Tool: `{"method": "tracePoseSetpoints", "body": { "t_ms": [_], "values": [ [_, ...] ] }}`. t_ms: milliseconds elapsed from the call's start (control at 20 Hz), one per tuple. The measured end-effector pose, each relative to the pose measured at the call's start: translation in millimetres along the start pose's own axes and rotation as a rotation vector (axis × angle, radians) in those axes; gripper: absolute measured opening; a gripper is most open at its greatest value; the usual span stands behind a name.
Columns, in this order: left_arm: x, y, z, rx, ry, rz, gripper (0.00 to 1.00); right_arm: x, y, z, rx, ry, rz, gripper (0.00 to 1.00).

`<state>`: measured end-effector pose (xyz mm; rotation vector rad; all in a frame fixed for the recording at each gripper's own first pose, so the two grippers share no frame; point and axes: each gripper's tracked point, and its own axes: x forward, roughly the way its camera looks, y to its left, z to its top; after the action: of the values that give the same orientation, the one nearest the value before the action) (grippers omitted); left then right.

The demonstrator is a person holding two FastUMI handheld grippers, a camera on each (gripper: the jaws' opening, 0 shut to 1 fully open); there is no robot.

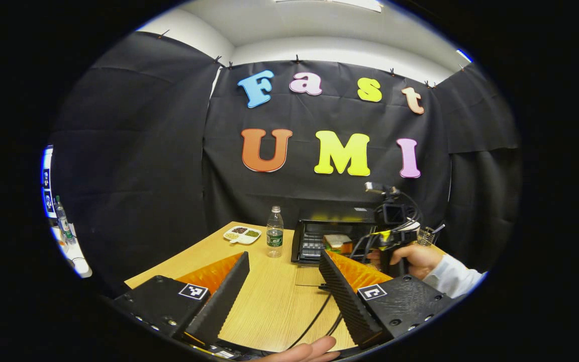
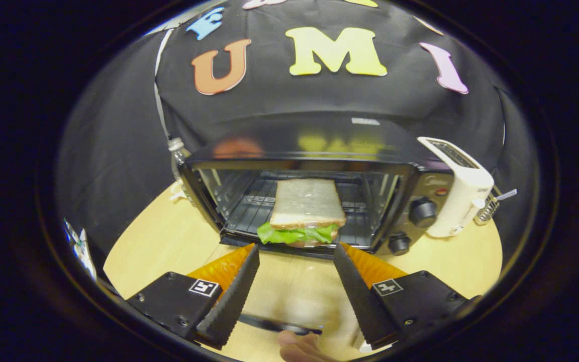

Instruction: Open the electric oven with the left hand, put the food in, and close the electric oven.

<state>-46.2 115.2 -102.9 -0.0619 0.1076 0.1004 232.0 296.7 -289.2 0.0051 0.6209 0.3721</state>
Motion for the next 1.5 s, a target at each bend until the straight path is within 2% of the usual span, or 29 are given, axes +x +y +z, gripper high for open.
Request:
{"method": "tracePoseSetpoints", "body": {
  "t_ms": [50, 100, 150, 200, 450, 750, 850, 950, 1000, 1050, 1250, 1300, 1400, 1450, 1500],
  "values": [
    [3.4, -3.3, -1.6, 0.008, 0.005, -0.004, 0.92, -17.9, -0.6, 5.0, -0.004, -0.033, 0.011, 0.96],
    [7.7, -5.6, -3.1, 0.014, 0.009, -0.004, 0.92, -40.6, -3.1, 9.4, -0.013, -0.062, 0.014, 0.88],
    [12.7, -8.5, -3.9, 0.017, 0.013, -0.005, 0.92, -59.5, -8.0, 13.2, -0.019, -0.091, 0.008, 0.88],
    [17.6, -12.1, -5.8, 0.019, 0.02, -0.01, 0.92, -78.4, -12.6, 15.7, -0.029, -0.121, 0.003, 0.96],
    [48.6, -38.9, -15.7, 0.036, 0.046, -0.059, 0.92, -170.3, -46.9, 36.0, -0.072, -0.281, -0.071, 0.96],
    [95.5, -81.6, -73.2, 0.059, 0.198, -0.123, 0.93, -279.2, -80.7, 66.8, -0.081, -0.522, -0.154, 0.96],
    [109.0, -102.1, -99.2, 0.05, 0.269, -0.163, 0.93, -308.9, -93.3, 77.1, -0.127, -0.605, -0.208, 0.96],
    [119.4, -114.0, -126.5, 0.049, 0.337, -0.17, 0.93, -332.5, -100.6, 77.1, -0.173, -0.661, -0.267, 0.96],
    [125.5, -117.7, -141.1, 0.053, 0.373, -0.165, 0.93, -340.6, -105.0, 77.6, -0.186, -0.682, -0.294, 0.96],
    [129.4, -123.1, -154.2, 0.058, 0.409, -0.165, 0.93, -345.1, -107.9, 74.9, -0.196, -0.682, -0.312, 0.87],
    [139.3, -141.2, -200.8, 0.057, 0.536, -0.171, 0.93, -355.7, -113.0, 65.6, -0.196, -0.689, -0.33, 0.88],
    [139.2, -143.4, -207.1, 0.056, 0.558, -0.17, 0.93, -356.7, -115.2, 64.6, -0.189, -0.696, -0.328, 0.94],
    [143.0, -146.4, -217.0, 0.047, 0.589, -0.171, 0.93, -351.8, -122.0, 57.2, -0.157, -0.693, -0.318, 0.95],
    [143.9, -147.8, -220.0, 0.041, 0.6, -0.173, 0.93, -348.9, -125.3, 50.0, -0.133, -0.674, -0.312, 0.99],
    [145.2, -148.7, -224.8, 0.041, 0.614, -0.171, 0.93, -343.6, -128.7, 44.0, -0.115, -0.656, -0.302, 0.95]
  ]
}}
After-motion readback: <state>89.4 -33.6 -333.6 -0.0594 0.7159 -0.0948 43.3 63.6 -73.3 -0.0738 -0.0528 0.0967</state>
